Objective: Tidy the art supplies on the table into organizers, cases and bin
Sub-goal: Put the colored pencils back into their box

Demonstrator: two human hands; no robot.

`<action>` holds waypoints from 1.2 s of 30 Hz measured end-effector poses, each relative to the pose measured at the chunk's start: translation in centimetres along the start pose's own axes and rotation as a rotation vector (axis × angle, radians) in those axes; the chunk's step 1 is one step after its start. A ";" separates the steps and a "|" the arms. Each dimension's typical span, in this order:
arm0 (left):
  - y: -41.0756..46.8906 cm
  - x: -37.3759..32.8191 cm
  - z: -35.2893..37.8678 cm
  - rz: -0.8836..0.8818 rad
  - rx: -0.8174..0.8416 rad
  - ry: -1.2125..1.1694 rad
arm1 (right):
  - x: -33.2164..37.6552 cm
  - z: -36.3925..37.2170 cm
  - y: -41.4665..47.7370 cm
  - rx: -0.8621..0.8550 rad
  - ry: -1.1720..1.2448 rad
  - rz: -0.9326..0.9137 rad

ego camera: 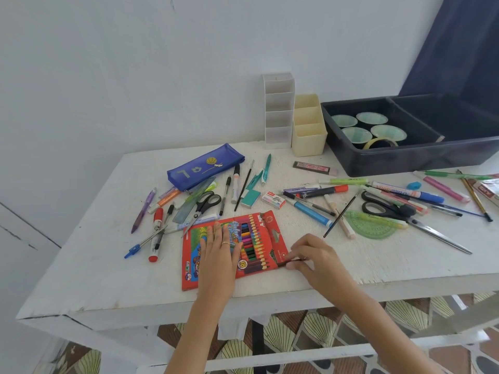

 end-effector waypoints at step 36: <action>2.9 -11.7 -1.6 0.242 -0.167 -0.247 | -0.9 -5.4 0.2 -0.213 0.388 0.371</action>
Point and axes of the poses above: each hand's wrist, its own y-axis towards the middle knuckle, its own z-axis out of the palm, x = y × z, the point moved 3 cm from there along y, towards the middle knuckle, and after that the axes turned 11 degrees about z, right-handed, at the moved point
